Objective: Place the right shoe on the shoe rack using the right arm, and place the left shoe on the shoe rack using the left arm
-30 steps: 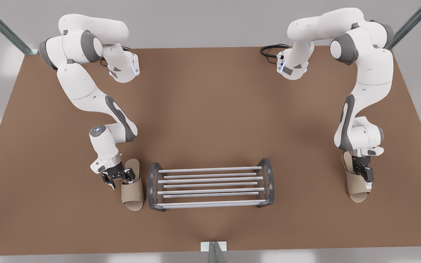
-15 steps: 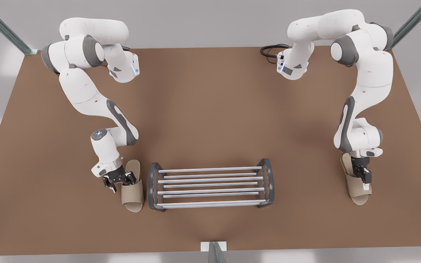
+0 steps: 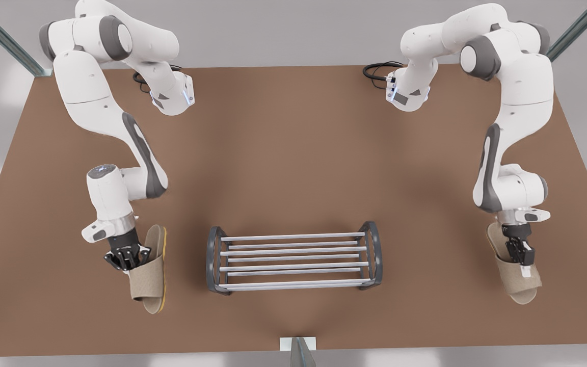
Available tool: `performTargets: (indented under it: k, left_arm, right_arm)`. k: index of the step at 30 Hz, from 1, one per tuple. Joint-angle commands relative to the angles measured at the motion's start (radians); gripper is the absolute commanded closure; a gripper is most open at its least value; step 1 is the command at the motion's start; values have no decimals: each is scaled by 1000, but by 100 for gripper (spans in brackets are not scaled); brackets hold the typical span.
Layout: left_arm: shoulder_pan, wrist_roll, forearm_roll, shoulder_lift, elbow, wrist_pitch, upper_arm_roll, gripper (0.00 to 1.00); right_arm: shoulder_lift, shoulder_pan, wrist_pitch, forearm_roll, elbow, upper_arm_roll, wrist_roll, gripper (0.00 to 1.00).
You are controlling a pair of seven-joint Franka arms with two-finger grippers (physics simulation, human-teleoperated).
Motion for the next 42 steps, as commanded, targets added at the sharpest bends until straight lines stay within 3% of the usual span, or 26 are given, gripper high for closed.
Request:
performTargets:
  k: [1,4,6,7,10,13,17,19,25,27,29,31,33,36,37,42]
  left_arm:
    - [-5,12,-25,-27,29,107,-16,79]
    - [-15,7,-26,-70,66,350,-40,79]
    - [-67,-2,-26,-151,64,670,-51,79]
    - [-84,-2,-52,-200,47,762,-86,79]
    - [-126,-4,-204,-297,4,762,-172,79]
    - [-198,-4,-211,-439,-33,762,-281,79]
    - [-281,-108,-315,-505,-26,762,-281,79]
    - [-339,-142,-316,-504,-26,760,-332,79]
    - [-580,-165,-313,-424,18,756,-350,79]
    - [-607,-165,-293,-364,35,754,-353,79]
    - [-637,-163,-269,-252,148,754,-350,79]
    - [-675,-165,-243,-191,211,754,-324,79]
    - [-776,-185,-246,-192,213,754,-209,79]
    - [-785,-185,-246,-156,270,754,-195,79]
    - [-785,-185,-246,-136,291,754,-184,79]
    - [-784,-185,-211,-106,306,753,-123,79]
  right_arm:
    - [-96,0,-292,2,4,2,-106,79]
    - [-194,9,-715,98,163,117,-60,79]
    - [-202,42,-930,97,280,159,76,79]
    - [-194,75,-970,92,307,159,142,79]
    - [-169,168,-982,83,350,153,268,79]
    - [-117,285,-1016,14,418,145,435,79]
    - [-11,372,-1013,-72,498,148,647,79]
    - [64,394,-1001,-103,556,144,667,79]
    - [180,400,-919,-165,633,102,659,79]
    - [202,423,-893,-185,637,101,667,79]
    - [223,472,-866,-205,640,55,667,79]
    - [245,513,-846,-205,653,7,668,79]
    - [254,518,-835,-207,653,4,668,79]
    - [268,535,-809,-205,654,-30,668,79]
    - [269,535,-803,-207,653,-36,670,1]
    - [265,553,-800,-205,656,-60,702,0]
